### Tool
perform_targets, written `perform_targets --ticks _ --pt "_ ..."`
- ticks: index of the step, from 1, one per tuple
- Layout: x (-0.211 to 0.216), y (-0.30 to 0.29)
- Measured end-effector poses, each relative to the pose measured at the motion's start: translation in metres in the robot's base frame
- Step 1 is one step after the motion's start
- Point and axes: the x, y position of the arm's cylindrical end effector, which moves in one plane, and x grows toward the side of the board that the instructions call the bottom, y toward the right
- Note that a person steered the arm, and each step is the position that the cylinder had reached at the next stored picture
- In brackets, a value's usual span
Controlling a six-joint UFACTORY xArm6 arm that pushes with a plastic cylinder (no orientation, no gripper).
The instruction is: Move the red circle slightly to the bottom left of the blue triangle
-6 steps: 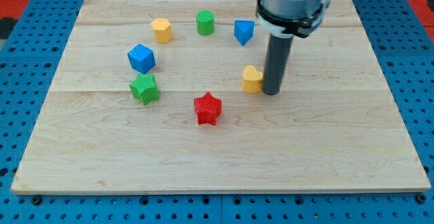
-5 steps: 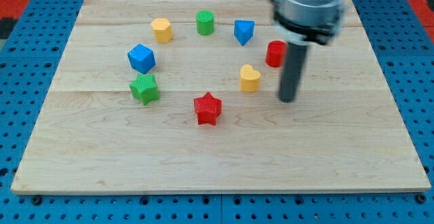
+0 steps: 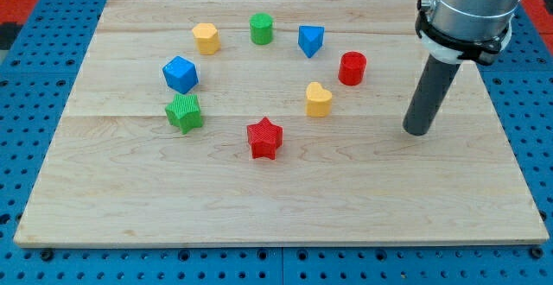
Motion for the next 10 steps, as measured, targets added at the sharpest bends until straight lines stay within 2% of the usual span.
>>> perform_targets --ticks 2,6,7,9,10 --pt "-0.015 0.01" --pt "-0.093 -0.027" --pt "-0.093 -0.03" --pt "-0.094 -0.074" --pt "-0.054 -0.026"
